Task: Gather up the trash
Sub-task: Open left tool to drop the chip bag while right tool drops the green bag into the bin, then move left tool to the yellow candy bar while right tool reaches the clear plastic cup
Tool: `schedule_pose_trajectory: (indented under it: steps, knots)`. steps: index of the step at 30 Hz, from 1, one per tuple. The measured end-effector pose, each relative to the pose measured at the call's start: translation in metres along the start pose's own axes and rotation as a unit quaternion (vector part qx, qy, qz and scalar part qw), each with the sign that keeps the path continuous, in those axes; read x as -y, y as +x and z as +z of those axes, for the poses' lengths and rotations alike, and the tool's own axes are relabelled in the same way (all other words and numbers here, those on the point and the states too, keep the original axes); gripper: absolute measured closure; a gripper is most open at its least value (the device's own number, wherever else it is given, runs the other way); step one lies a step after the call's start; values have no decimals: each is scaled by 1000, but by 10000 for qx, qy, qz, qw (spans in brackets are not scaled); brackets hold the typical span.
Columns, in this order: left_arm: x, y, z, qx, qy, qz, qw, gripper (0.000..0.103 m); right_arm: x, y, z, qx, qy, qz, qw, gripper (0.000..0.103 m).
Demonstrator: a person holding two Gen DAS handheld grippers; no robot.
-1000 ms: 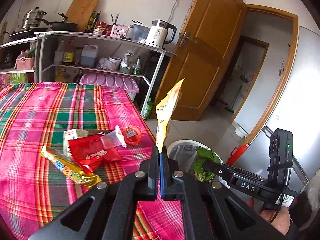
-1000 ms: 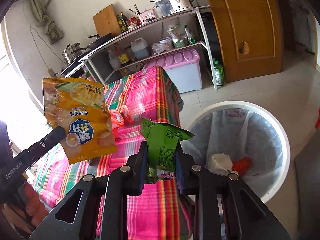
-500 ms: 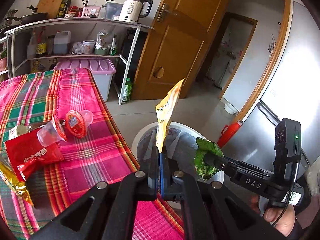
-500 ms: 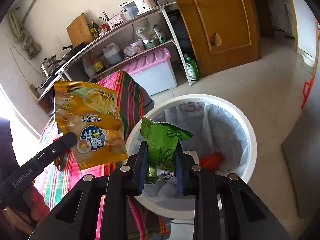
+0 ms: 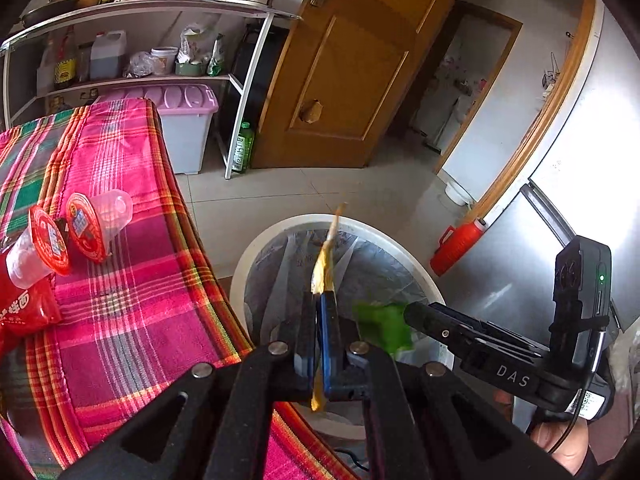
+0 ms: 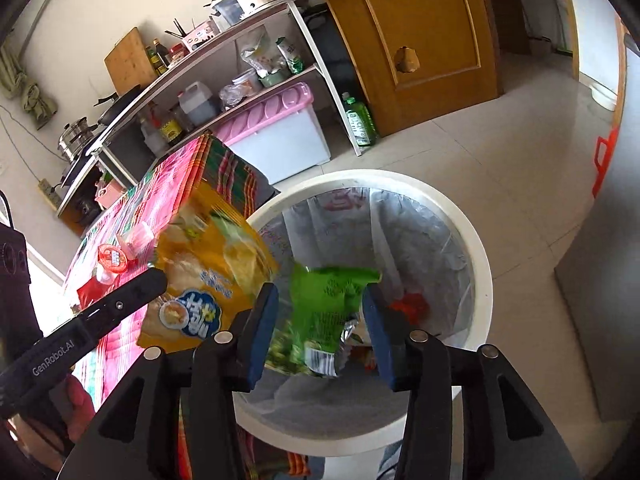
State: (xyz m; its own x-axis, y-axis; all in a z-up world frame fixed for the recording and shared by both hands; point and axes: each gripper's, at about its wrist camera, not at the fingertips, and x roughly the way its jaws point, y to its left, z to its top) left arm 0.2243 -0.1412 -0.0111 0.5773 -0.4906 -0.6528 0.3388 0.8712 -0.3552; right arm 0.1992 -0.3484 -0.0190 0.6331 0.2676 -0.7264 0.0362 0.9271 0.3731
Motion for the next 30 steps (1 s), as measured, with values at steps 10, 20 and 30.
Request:
schedule_pose_trajectory:
  steps: [10, 20, 30]
  knots:
    - [-3, -6, 2, 119, -76, -59, 9999, 75, -3, -10, 1, 139, -76, 60, 9999, 55]
    - [-9, -33, -1, 346, -90, 12, 9994, 75, -21, -26, -4, 282, -293, 208, 9990, 55]
    - [-25, -79, -14, 705, -130, 267, 9971, 75, -53, -45, -13, 442, -643, 478, 9958, 55]
